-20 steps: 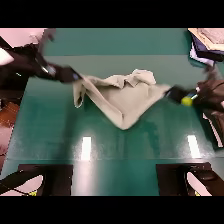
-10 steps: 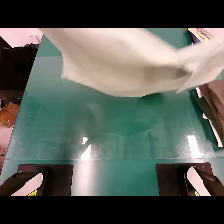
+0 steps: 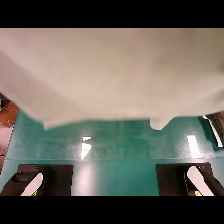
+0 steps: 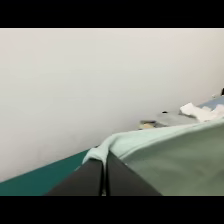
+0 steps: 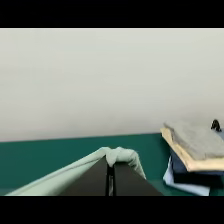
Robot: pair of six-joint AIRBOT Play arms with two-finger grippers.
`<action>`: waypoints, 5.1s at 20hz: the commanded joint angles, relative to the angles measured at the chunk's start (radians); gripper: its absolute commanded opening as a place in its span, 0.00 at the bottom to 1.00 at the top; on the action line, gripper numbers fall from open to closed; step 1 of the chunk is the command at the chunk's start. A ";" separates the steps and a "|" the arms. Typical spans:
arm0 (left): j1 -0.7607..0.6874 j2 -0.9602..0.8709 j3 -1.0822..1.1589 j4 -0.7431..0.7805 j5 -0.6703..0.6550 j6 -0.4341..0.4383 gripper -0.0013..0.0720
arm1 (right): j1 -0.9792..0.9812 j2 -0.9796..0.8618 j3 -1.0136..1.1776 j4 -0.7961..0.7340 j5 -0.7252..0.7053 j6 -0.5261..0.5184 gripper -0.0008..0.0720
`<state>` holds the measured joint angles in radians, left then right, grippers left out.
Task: Fold the shirts.
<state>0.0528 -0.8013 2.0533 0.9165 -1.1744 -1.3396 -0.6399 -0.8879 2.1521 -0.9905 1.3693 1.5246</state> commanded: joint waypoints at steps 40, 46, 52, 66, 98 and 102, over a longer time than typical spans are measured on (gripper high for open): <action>0.001 -0.707 -0.774 0.356 0.132 0.079 0.05 | 0.582 -0.732 -0.671 -0.435 -0.124 0.047 0.03; 0.020 -0.696 -0.762 0.372 0.037 0.025 0.77 | 0.581 -0.716 -0.669 -0.336 -0.032 0.024 0.52; 0.211 -0.572 -0.871 0.274 -0.134 0.013 0.77 | 0.534 -0.516 -0.763 -0.335 0.021 -0.035 0.52; 0.312 -0.500 -1.332 0.027 -0.105 0.170 0.57 | 0.491 -0.221 -1.035 -0.281 -0.087 -0.035 0.51; 0.171 -0.401 -1.326 0.020 -0.014 0.116 0.05 | 0.310 -0.097 -1.697 0.057 -0.321 -0.058 0.13; 0.171 -0.401 -1.323 0.022 -0.025 0.116 0.05 | 0.309 -0.075 -1.696 0.047 -0.295 -0.093 0.03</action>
<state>0.2245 -1.2026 0.7277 0.9367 -1.1896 -1.2240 -0.3298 -0.9798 0.4568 -0.9390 1.0664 1.4540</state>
